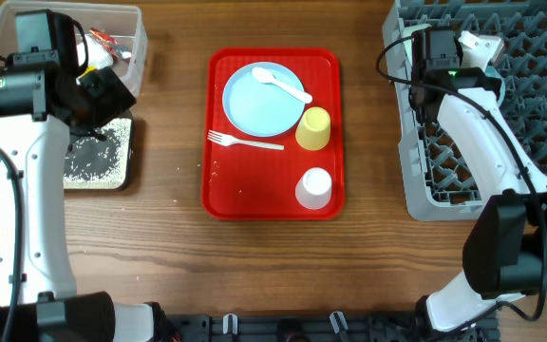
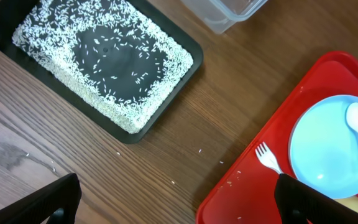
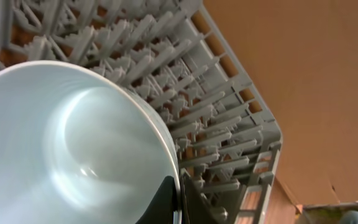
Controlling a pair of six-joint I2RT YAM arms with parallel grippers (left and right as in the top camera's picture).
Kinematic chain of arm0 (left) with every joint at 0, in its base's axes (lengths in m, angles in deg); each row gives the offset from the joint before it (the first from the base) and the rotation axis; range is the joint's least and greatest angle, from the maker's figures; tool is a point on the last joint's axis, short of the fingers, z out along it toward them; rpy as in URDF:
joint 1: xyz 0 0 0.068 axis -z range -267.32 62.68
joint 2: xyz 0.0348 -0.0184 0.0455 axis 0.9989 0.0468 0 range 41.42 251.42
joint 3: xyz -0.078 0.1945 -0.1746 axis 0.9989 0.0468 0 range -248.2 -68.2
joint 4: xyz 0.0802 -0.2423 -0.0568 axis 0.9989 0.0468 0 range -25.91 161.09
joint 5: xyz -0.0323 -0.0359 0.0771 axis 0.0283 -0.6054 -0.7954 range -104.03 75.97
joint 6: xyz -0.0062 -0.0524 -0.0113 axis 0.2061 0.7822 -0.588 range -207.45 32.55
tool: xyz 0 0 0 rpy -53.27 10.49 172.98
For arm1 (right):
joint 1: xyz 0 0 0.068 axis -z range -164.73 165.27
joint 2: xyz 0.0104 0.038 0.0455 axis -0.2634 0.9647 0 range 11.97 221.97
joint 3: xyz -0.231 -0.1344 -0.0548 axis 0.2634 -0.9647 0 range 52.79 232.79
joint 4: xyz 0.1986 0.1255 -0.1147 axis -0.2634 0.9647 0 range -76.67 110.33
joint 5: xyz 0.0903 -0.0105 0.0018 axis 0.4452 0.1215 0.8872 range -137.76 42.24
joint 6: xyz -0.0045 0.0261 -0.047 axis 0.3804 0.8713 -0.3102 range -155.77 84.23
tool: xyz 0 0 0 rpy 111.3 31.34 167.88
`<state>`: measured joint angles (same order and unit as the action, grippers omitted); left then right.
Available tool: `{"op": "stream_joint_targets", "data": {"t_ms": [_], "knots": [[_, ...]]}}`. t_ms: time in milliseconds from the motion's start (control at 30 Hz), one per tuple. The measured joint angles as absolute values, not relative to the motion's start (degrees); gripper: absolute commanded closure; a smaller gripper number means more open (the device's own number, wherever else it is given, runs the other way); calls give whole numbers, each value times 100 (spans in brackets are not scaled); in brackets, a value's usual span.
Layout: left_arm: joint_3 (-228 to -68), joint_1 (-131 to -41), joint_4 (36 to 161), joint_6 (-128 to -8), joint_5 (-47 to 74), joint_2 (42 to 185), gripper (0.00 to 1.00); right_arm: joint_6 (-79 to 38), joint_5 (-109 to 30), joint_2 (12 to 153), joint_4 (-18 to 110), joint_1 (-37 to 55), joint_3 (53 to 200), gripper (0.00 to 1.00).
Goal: Sort waste into correct bins and load items into the dishwasher rack
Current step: 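Lower the blue bowl into the dish rack and open the right gripper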
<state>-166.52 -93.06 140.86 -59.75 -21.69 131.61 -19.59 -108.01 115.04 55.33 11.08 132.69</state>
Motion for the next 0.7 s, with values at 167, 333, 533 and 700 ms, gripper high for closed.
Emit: {"op": "stream_joint_targets", "data": {"t_ms": [167, 333, 533, 700], "knots": [[-16650, -9306, 14086, -5973, -2169, 13285, 0, -2105, -10851, 11504, 5428, 1108, 13267, 96], [-16652, -9306, 14082, -5973, -2169, 13292, 0, -2197, -10890, 11504, 5396, 1108, 13265, 96], [-16652, -9306, 14073, -5975, -2169, 13294, 0, -2306, -10965, 11552, 5398, 1084, 13262, 96], [-16652, -9306, 14038, -5975, -2169, 13294, 0, -2324, -11133, 11596, 5341, 899, 12980, 96]]}}
